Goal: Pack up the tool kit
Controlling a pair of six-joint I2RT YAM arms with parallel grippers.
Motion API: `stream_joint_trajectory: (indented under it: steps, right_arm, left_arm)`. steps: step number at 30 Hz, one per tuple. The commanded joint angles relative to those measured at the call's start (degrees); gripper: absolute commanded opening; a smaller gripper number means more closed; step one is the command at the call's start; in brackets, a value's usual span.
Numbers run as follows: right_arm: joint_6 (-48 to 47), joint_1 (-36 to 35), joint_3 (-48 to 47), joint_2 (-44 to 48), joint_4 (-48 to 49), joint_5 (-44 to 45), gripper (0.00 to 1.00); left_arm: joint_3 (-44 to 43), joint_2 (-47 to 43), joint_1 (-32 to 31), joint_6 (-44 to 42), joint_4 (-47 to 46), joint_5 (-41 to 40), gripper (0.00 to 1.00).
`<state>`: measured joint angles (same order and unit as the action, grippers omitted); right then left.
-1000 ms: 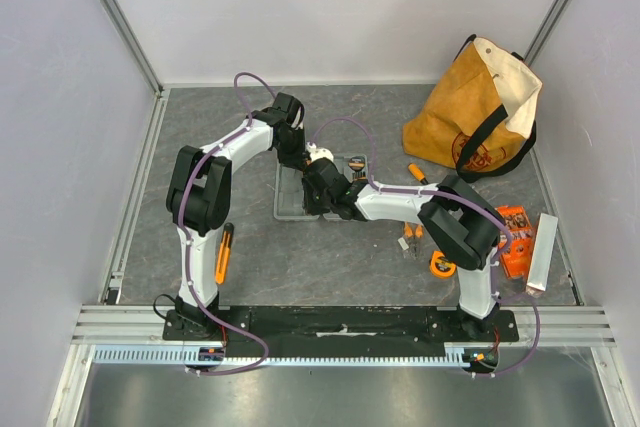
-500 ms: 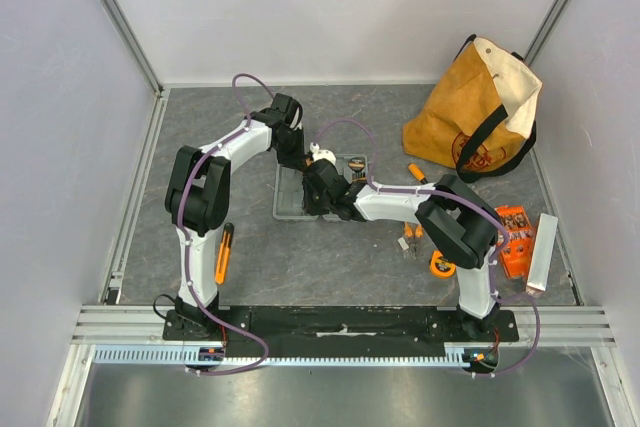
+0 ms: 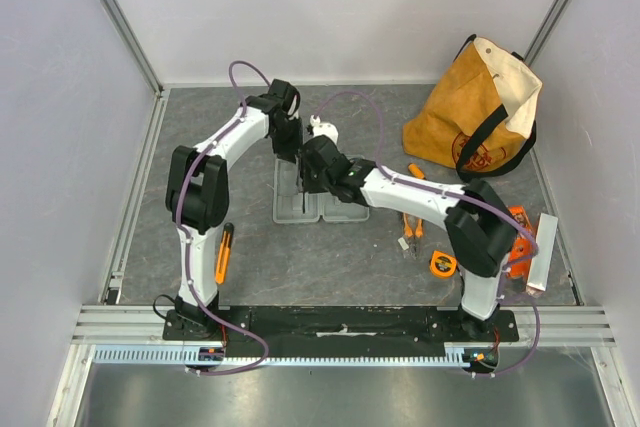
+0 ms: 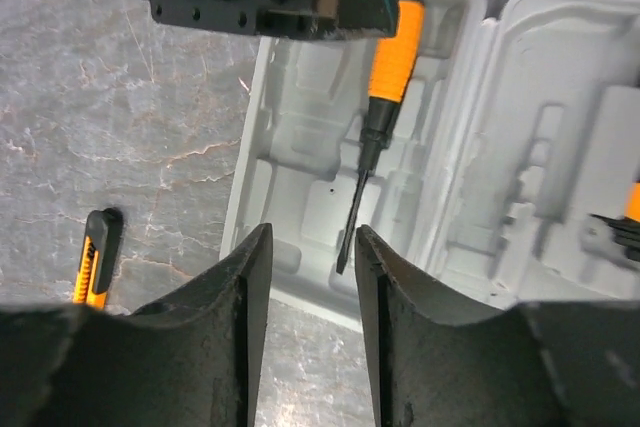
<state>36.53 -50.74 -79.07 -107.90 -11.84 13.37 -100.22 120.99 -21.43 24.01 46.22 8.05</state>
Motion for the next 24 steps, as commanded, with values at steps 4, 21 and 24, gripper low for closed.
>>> stream_joint_trajectory:
  steps: [4,21,24]
  right_arm:
    - [0.21,2.65,5.13,12.52,-9.78,12.46,0.52]
    - [-3.24,28.84,13.50,19.05,-13.21,14.50,0.79]
    - [5.44,32.80,12.80,17.02,-15.75,10.37,0.79]
  left_arm:
    - [-3.05,-7.25,1.22,-2.74,2.30,0.12,0.38]
    - [20.14,-31.59,3.68,-0.72,-15.62,-6.55,0.50]
    - [25.06,-35.90,4.11,-0.19,-18.79,-7.88,0.56]
